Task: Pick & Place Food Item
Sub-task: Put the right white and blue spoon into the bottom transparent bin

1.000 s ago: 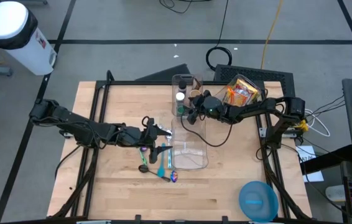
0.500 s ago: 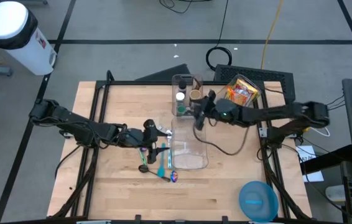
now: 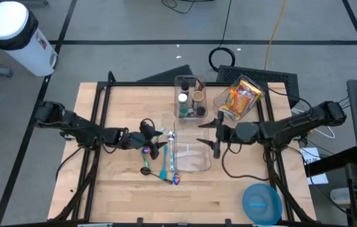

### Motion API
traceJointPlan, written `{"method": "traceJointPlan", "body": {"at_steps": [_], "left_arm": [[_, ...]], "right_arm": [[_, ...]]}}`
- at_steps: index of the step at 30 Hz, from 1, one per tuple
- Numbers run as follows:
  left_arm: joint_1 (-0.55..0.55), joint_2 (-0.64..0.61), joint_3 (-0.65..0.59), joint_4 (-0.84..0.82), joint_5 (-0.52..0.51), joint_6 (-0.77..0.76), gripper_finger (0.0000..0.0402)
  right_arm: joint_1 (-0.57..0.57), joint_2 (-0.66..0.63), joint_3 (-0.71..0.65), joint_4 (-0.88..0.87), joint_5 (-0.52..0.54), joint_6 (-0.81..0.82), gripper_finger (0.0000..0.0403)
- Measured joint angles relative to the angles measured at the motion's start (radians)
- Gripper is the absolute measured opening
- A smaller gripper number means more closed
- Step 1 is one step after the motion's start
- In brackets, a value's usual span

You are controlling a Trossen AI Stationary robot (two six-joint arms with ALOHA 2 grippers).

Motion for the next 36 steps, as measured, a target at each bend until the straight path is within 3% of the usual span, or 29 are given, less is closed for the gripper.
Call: {"method": "traceJointPlan", "body": {"at_steps": [9, 16, 29, 36], "left_arm": [[0.132, 0.149, 0.004, 0.091, 0.089, -0.157, 0.0247], [0.181, 0.273, 0.012, 0.177, 0.131, -0.157, 0.0225], [0.195, 0.431, 0.126, 0.138, 0.142, -0.101, 0.0210], [0.196, 0.401, 0.131, 0.058, 0.145, -0.065, 0.0130]], "right_arm": [[0.024, 0.000, 0.000, 0.015, -0.002, -0.006, 0.0235], [0.024, 0.000, 0.000, 0.015, -0.003, -0.006, 0.0235], [0.024, 0.000, 0.001, 0.015, -0.003, -0.006, 0.0235], [0.024, 0.000, 0.001, 0.014, -0.003, -0.006, 0.0235]]}}
